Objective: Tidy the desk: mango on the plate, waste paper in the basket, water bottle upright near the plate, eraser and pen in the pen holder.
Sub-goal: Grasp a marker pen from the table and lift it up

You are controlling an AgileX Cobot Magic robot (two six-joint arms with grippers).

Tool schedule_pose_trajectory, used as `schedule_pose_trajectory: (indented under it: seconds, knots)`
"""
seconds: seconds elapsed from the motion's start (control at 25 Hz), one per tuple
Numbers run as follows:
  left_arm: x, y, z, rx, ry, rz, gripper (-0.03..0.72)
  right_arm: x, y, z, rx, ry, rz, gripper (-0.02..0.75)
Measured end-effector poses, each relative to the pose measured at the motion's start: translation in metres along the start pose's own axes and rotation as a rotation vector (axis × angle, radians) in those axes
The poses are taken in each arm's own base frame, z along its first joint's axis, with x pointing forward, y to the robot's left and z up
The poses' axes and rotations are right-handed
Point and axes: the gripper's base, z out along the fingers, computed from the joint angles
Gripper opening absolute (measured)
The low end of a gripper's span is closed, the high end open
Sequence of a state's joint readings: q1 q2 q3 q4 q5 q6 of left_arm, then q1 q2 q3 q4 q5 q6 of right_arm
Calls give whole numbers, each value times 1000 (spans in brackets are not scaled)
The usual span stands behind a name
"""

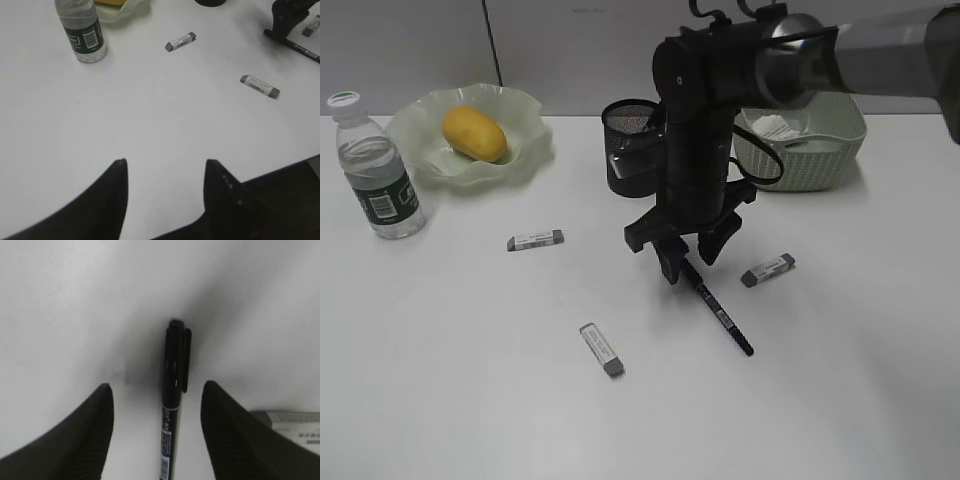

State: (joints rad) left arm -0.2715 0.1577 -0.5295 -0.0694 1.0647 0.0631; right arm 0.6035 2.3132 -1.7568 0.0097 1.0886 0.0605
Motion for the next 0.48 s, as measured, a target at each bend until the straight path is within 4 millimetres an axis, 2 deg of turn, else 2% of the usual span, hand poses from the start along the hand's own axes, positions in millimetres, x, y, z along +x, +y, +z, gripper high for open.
schedule_pose_trajectory:
  seconds: [0.24,0.48]
  knots:
    - [0,0,0,0,0,0,381,-4,-1,13,8,-11,9,393]
    - [0,0,0,0,0,0,371,-5,-3,21,25,-8,5,379]
